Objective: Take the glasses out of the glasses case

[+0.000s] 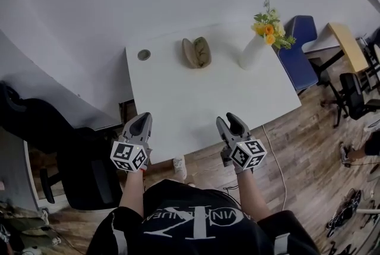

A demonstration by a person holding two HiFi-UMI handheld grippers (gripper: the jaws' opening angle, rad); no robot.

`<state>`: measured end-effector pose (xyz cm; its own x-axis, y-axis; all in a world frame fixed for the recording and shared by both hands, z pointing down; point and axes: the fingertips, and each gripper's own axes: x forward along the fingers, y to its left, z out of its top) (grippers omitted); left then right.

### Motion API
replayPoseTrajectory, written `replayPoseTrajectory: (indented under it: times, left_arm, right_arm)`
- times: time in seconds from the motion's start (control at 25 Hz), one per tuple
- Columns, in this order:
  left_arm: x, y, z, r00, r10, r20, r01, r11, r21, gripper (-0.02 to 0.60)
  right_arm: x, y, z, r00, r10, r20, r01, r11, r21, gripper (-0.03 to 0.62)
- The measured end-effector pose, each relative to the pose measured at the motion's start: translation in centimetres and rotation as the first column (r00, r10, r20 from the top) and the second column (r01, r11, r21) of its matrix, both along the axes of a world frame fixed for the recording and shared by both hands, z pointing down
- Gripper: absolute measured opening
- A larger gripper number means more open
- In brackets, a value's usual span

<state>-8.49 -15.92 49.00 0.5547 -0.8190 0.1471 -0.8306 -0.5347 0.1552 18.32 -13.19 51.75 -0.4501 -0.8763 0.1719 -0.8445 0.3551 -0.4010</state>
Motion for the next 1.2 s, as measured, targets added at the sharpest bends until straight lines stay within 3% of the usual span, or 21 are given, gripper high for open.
replayPoseTrajectory:
  times: [0.32,0.88,1.2]
  left_arm:
    - [-0.2,-4.6,1.1,1.000,0.007,0.009,-0.007,0.999,-0.031,0.015]
    - [1.8,-10.2,3.1,0.995,0.098,0.032,-0.096,0.994,-0.059,0.015]
    - [0.6,-12.2,4.2,0.995,0.101,0.025,-0.099,0.993,-0.069,0.015]
  right_arm:
    - [-1.1,-4.4,0.9,1.000,-0.016,-0.012,0.015,0.999,-0.031,0.176]
    - [-3.0,-10.2,2.0,0.998,-0.023,-0.059,0.019,0.998,-0.064,0.167]
    - [-4.8,-14.4,2.6,1.000,0.000,-0.029,-0.002,0.998,-0.070,0.167]
